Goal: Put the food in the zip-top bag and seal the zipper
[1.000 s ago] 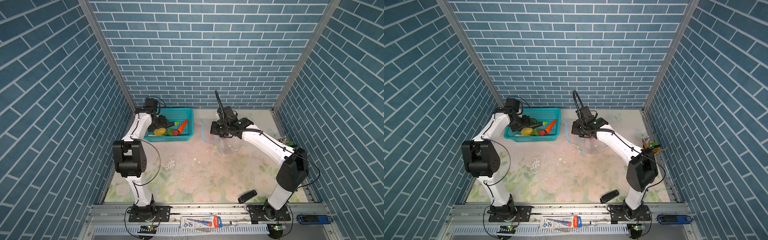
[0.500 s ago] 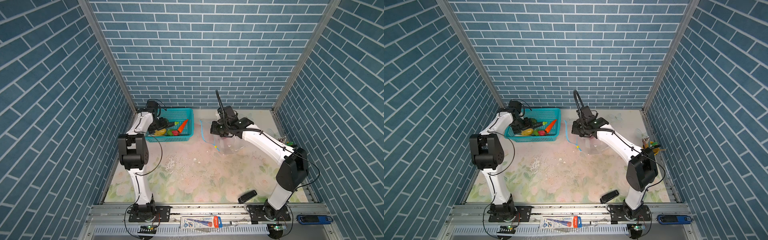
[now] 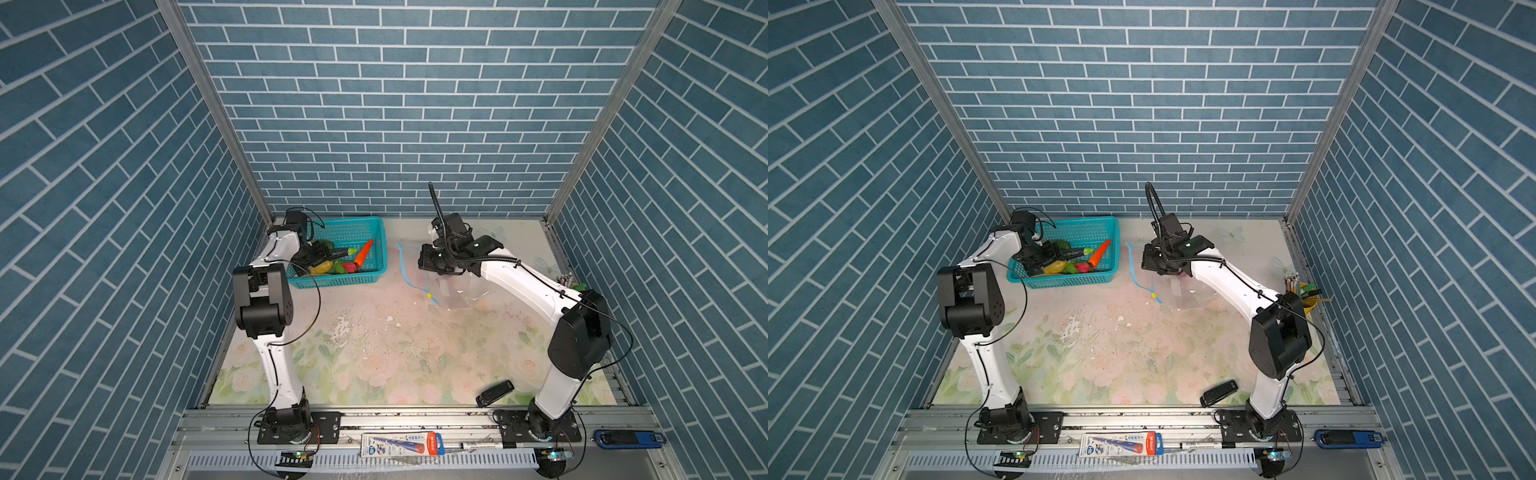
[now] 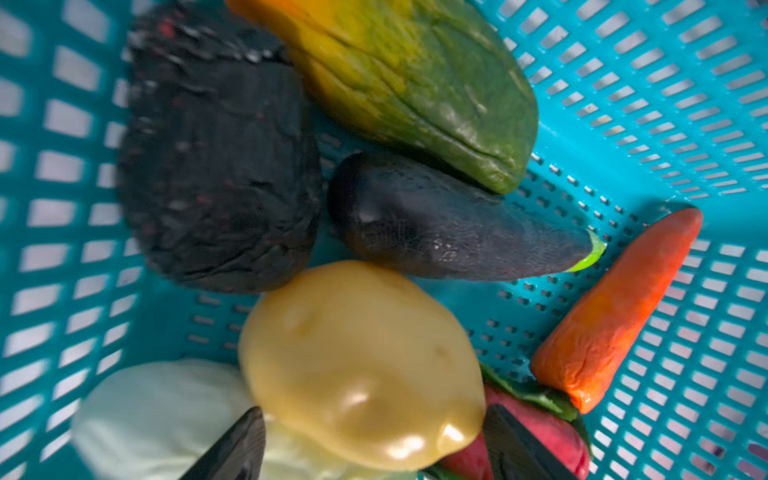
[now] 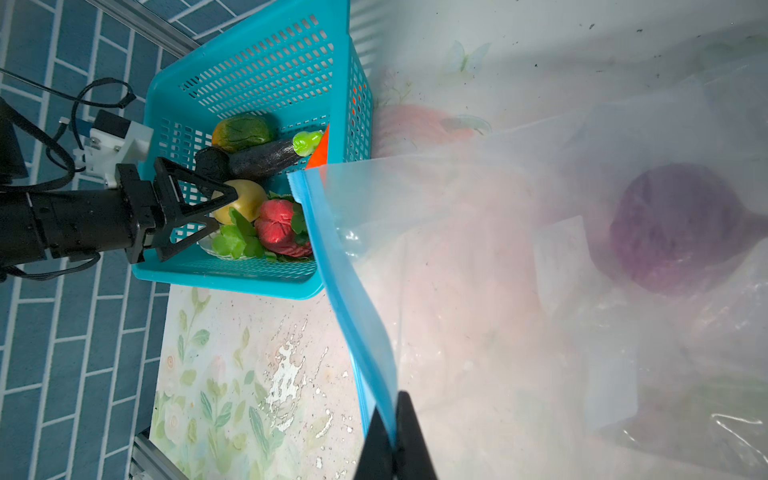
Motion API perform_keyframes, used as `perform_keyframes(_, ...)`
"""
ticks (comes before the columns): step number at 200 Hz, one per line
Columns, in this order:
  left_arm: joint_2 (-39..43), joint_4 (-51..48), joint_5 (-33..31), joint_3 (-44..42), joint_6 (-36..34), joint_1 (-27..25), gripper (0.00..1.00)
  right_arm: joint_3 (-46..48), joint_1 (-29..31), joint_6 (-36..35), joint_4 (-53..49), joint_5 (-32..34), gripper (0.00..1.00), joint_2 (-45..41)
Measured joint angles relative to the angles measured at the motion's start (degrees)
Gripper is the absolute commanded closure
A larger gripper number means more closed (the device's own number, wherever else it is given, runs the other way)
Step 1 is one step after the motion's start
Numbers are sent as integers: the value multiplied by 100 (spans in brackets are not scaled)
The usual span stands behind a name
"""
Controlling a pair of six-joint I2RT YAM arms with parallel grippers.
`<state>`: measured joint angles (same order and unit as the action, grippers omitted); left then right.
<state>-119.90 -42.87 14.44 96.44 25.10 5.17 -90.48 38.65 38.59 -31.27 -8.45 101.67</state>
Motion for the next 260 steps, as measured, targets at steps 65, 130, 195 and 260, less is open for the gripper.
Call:
perform_keyframes(65, -254, 149, 282, 125, 133, -28, 15, 0, 0, 2, 0, -26, 100, 13)
perform_keyframes(130, -603, 275, 367, 352, 160, -55, 24, 0, -4, 4, 0, -61, 100, 98)
perform_keyframes(195, -608, 267, 354, 417, 179, -55, 38, 0, -4, 15, -2, -81, 100, 140)
perform_keyframes(260, -605, 212, 286, 459, 120, -52, 44, 0, -4, 17, -2, -83, 100, 142)
